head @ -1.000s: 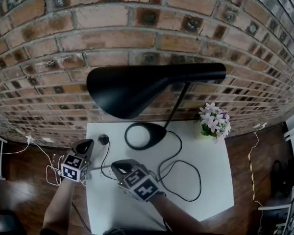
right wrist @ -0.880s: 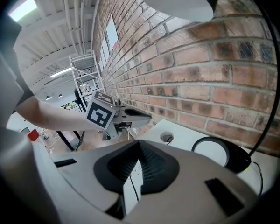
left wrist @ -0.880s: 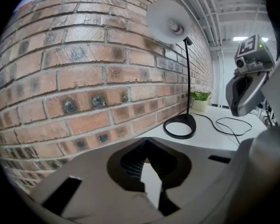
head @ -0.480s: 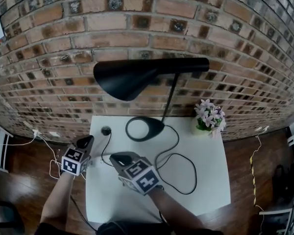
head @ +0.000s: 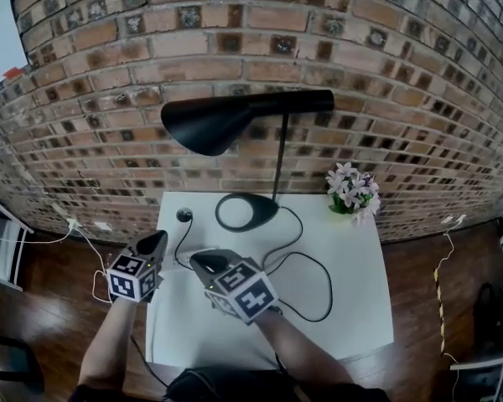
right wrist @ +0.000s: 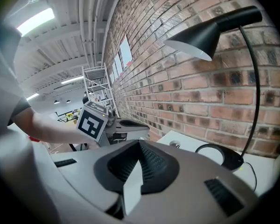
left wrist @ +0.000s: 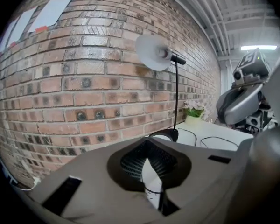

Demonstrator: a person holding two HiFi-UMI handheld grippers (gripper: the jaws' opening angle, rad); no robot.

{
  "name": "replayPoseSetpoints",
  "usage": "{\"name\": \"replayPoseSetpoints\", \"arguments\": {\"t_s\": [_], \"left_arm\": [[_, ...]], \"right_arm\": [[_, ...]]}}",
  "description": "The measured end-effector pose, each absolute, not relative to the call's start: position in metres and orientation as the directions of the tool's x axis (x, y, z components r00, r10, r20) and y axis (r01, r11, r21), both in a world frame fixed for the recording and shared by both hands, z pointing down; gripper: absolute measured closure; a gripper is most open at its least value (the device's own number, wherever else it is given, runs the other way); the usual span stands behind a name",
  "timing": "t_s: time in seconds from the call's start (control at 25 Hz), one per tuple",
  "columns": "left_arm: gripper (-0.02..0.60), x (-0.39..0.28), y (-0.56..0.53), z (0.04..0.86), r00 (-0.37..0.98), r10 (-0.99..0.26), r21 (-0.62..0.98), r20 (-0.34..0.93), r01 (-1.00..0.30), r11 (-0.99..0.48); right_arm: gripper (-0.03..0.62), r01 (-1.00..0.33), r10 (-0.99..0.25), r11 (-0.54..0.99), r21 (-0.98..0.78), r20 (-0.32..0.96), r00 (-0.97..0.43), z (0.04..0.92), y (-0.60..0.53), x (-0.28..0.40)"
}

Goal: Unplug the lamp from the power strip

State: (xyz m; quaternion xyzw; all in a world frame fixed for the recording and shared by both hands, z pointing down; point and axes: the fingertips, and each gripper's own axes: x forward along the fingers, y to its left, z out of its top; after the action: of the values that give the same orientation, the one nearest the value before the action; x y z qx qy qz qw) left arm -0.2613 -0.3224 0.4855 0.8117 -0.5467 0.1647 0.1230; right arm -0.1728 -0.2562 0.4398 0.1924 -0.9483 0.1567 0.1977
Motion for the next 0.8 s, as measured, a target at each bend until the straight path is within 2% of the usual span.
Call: {"name": "replayPoseSetpoints", "arguments": {"t_s": [0.24,0.56,0.68,0.8], "left_arm": [[0.581,-0.235,-0.299,0.456,0.387,-0.847,0.104,0.364,-0.921,-0.376],[0.583,-0.207,-0.281,0.422,0.417,-0.846,0.113,0.333,-0.908,-0.403],[0.583,-0.196,-0.274,0.414,0.432,-0.835,0.082,0.34,-0.899,-0.431],[0.584,-0.187,-0.267,0.396,0.45,-0.843,0.09,0.295,-0.891,-0.445]], "right_arm": [[0.598,-0.405,-0.3,0.891,-0.207,0.401,-0.866,0.424,-0.243,-0.164],[0.597,-0.366,-0.29,0.914,-0.175,0.349,-0.891,0.4,-0.234,-0.156],[0.599,-0.374,-0.325,0.917,-0.138,0.283,-0.902,0.379,-0.238,-0.15],[0.599,-0.374,-0.353,0.924,-0.085,0.194,-0.915,0.352,-0.24,-0.146]]}}
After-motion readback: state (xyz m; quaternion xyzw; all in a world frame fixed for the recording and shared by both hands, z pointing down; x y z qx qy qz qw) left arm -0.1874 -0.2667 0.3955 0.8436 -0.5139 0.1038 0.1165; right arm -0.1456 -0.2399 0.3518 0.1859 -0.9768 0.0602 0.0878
